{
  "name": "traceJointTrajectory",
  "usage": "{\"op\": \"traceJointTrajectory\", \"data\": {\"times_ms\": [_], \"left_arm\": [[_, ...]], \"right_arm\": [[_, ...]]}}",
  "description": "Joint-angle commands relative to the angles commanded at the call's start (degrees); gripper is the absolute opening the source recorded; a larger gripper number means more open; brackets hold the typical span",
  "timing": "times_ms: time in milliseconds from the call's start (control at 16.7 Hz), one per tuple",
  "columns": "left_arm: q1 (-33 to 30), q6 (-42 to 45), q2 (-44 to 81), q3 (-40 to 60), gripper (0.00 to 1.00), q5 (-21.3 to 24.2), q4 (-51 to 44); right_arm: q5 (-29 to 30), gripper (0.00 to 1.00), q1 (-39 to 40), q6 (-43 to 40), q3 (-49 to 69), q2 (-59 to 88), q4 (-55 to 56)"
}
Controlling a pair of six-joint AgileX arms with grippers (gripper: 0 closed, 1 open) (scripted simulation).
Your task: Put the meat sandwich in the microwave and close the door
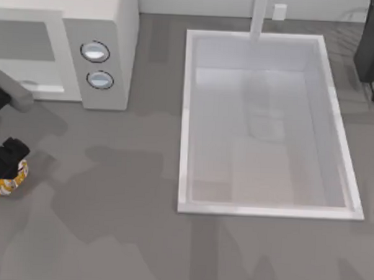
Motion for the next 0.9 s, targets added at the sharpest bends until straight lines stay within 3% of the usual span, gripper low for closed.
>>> {"op": "traceJointTrajectory", "data": {"times_ms": [480,900], "left_arm": [[-0.59,-0.8,-0.89,-3.04,1.0,-0.12,1.77],[-1.19,-1.51,2.3,-10.82,1.0,-0.03,13.43]], "right_arm": [[0.0,1.0,0.0,0.0,0.0,0.0,0.0],[0.0,1.0,0.0,0.0,0.0,0.0,0.0]]}}
